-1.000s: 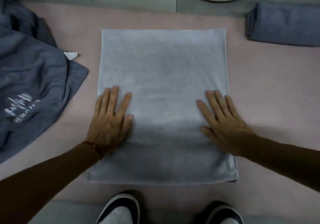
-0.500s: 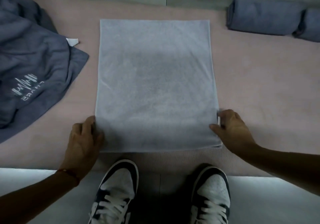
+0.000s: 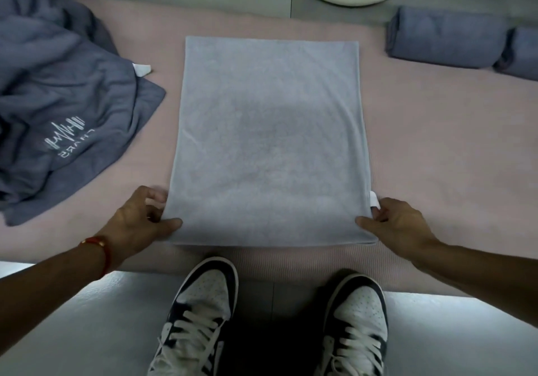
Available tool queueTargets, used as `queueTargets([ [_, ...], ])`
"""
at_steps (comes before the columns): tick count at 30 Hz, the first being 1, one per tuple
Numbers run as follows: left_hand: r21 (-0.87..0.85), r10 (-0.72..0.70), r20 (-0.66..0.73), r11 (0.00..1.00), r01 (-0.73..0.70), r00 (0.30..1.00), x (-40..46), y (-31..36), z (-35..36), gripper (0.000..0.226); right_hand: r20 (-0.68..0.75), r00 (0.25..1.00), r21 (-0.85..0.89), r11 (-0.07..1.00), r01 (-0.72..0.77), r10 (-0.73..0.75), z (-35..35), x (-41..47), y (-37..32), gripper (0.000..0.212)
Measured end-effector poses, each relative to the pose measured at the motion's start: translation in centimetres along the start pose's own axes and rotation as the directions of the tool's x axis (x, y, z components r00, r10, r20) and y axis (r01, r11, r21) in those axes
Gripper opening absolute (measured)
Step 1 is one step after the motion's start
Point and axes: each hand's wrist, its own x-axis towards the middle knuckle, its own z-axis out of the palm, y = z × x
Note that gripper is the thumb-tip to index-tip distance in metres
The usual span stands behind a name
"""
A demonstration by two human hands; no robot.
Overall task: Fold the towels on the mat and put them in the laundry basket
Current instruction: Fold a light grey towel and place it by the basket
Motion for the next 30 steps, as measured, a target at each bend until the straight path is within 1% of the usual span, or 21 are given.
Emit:
queueTargets([
  [1, -0.084, 0.026, 0.027, 0.996, -0.024, 0.999, -0.4, 0.1, -0.2, 0.047, -0.025, 1.000, 0.016, 1.000, 0.003, -0.003, -0.1, 0.0, 0.0, 0.024],
  [2, -0.157, 0.048, 0.073, 0.987, -0.036, 0.996, -0.9, 0.2, -0.5, 0.047, -0.031, 0.999, 0.093, 0.996, -0.012, 0.015, -0.1, 0.1, 0.3, 0.027],
  [4, -0.263, 0.104, 0.168, 0.963, -0.058, 0.980, -1.5, 0.5, -1.2, 0.045, 0.017, 1.000, 0.329, 0.944, -0.027, 0.023, -0.5, -0.1, 0.5, 0.038],
  [5, -0.285, 0.140, 0.205, 0.955, -0.077, 0.969, -1.7, 0.7, -1.6, 0.041, 0.029, 1.000, 0.409, 0.913, -0.008, -0.004, -0.9, -0.3, 0.5, 0.044],
  [6, -0.267, 0.170, 0.236, 0.958, -0.104, 0.957, -1.7, 0.8, -2.0, 0.033, 0.017, 0.998, 0.432, 0.901, 0.040, -0.053, -1.3, -0.5, 0.5, 0.046],
  [8, -0.189, 0.202, 0.309, 0.971, -0.149, 0.929, -1.5, 1.3, -3.0, 0.021, -0.018, 0.986, 0.429, 0.889, 0.158, -0.166, -2.3, -0.9, 0.3, 0.039],
  [10, -0.173, 0.223, 0.389, 0.971, -0.166, 0.894, -1.0, 2.1, -4.2, 0.032, -0.002, 0.967, 0.456, 0.860, 0.229, -0.256, -3.3, -1.1, -0.1, 0.018],
  [11, -0.166, 0.230, 0.442, 0.971, -0.173, 0.867, -0.9, 2.6, -4.9, 0.042, 0.030, 0.963, 0.484, 0.846, 0.222, -0.269, -3.9, -1.0, -0.4, 0.010],
  [13, -0.147, 0.234, 0.559, 0.972, -0.183, 0.795, -0.6, 3.6, -5.9, 0.062, 0.147, 0.960, 0.554, 0.824, 0.119, -0.237, -5.0, -0.7, -0.4, 0.031],
  [14, -0.125, 0.235, 0.585, 0.972, -0.200, 0.776, -0.5, 3.9, -6.0, 0.069, 0.217, 0.946, 0.572, 0.816, 0.078, -0.242, -5.4, -0.5, -0.4, 0.041],
  [16, -0.104, 0.273, 0.528, 0.961, -0.258, 0.804, -0.1, 4.2, -5.6, 0.062, 0.281, 0.909, 0.574, 0.813, 0.100, -0.310, -6.2, -0.3, -0.7, 0.051],
  [18, -0.140, 0.345, 0.376, 0.939, -0.315, 0.860, 0.3, 4.4, -5.0, 0.036, 0.266, 0.891, 0.564, 0.809, 0.165, -0.368, -6.7, 0.1, -1.0, 0.051],
  [19, -0.135, 0.382, 0.306, 0.924, -0.357, 0.872, 0.5, 4.4, -4.8, 0.022, 0.227, 0.897, 0.544, 0.813, 0.205, -0.378, -6.8, 0.2, -1.4, 0.063],
  [20, -0.086, 0.438, 0.240, 0.899, -0.430, 0.867, 0.8, 4.3, -4.6, 0.019, 0.166, 0.908, 0.510, 0.822, 0.254, -0.384, -6.8, 0.6, -1.7, 0.073],
  [21, -0.001, 0.494, 0.176, 0.865, -0.502, 0.852, 1.1, 4.2, -4.5, 0.020, 0.087, 0.915, 0.463, 0.829, 0.314, -0.394, -6.9, 1.0, -1.9, 0.075],
  [23, 0.142, 0.580, 0.120, 0.793, -0.592, 0.806, 1.5, 4.2, -4.3, 0.020, -0.027, 0.871, 0.287, 0.831, 0.477, -0.491, -7.1, 2.1, -1.9, 0.060],
  [24, 0.164, 0.581, 0.159, 0.782, -0.601, 0.798, 1.5, 4.2, -4.4, 0.023, -0.048, 0.811, 0.171, 0.795, 0.582, -0.583, -7.2, 2.6, -1.7, 0.048],
  [25, 0.162, 0.552, 0.230, 0.790, -0.591, 0.801, 1.5, 4.1, -4.4, 0.026, 0.016, 0.739, 0.051, 0.738, 0.673, -0.674, -7.3, 3.0, -1.3, 0.040],
  [27, 0.219, 0.472, 0.355, 0.798, -0.562, 0.807, 1.2, 3.8, -4.6, 0.035, 0.231, 0.636, -0.180, 0.611, 0.771, -0.736, -7.7, 3.1, -0.7, 0.048],
  [29, 0.250, 0.406, 0.375, 0.822, -0.512, 0.834, 0.7, 3.7, -4.6, 0.039, 0.333, 0.653, -0.328, 0.566, 0.757, -0.680, -7.8, 3.1, 0.0, 0.058],
  [30, 0.236, 0.383, 0.374, 0.841, -0.486, 0.845, 0.5, 3.6, -4.5, 0.042, 0.354, 0.688, -0.354, 0.591, 0.725, -0.633, -7.8, 3.0, 0.3, 0.059],
])
